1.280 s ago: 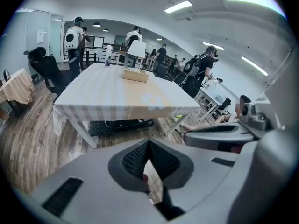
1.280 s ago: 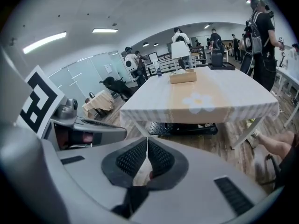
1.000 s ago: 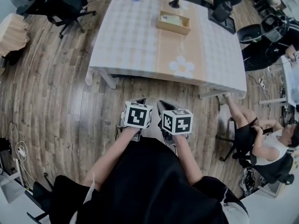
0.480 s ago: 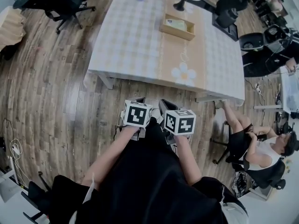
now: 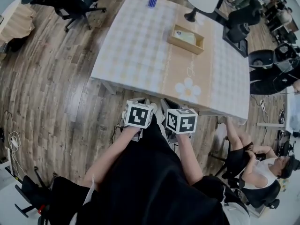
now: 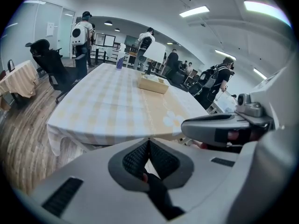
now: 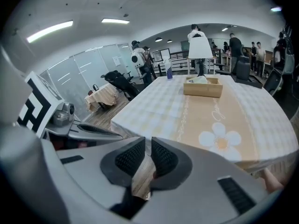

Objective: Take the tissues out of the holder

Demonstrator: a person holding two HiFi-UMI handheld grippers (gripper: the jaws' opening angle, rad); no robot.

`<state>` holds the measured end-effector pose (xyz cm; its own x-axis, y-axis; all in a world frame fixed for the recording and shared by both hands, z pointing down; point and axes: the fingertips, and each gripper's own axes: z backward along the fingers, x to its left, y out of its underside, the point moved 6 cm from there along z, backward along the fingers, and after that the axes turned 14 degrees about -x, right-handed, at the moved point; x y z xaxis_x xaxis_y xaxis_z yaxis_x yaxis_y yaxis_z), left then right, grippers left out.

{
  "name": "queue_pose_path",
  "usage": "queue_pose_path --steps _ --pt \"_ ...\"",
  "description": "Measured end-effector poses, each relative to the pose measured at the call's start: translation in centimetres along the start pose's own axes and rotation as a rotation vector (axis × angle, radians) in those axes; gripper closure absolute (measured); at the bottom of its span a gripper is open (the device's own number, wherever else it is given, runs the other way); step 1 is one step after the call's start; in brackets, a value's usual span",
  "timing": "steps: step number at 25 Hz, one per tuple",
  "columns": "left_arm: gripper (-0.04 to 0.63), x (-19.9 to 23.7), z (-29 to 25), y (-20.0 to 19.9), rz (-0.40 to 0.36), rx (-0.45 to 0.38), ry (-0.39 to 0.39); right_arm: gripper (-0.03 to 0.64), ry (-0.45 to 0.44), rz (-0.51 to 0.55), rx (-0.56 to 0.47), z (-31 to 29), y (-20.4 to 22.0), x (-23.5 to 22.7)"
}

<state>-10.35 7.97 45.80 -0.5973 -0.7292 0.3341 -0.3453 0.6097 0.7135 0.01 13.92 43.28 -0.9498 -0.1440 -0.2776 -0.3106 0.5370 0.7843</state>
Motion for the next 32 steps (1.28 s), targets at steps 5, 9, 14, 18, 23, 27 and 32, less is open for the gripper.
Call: queue_pose_path --steps 5,9,14,18,23,27,32 --pt "0.595 0.0 -2.9 -2.6 0.030 -0.009 -0.026 0.577 -0.051 0.025 0.020 -2.5 -2.6 -2.2" --pt "0.595 -0.2 -4.8 -4.6 0.053 -0.015 -0.055 0.550 -0.101 0.034 0.034 -4.2 -4.8 -4.4" --pt "0.595 -0.3 -7.7 -6.8 0.068 -0.015 -0.083 0.522 -0.145 0.045 0.033 -6.2 -7.5 -7.5" --pt "0.595 -0.7 -9.9 -8.6 0.075 -0.025 -0.089 0.512 -0.167 0.061 0.039 -7.5 -9.3 -9.8" --pt "0.595 -1.4 -12.2 -10.5 0.076 -0.018 -0.102 0.506 -0.192 0.075 0.048 -8.9 -11.0 -12.1" --pt "0.595 -1.5 -14.0 -11.2 0.076 -0.008 -0.117 0.505 -0.204 0.081 0.057 -10.1 -11.6 -13.6" --pt "0.595 -1.5 -16.0 -11.6 0.107 -0.027 -0.107 0.503 -0.210 0.095 0.057 -11.5 -12.6 -15.2"
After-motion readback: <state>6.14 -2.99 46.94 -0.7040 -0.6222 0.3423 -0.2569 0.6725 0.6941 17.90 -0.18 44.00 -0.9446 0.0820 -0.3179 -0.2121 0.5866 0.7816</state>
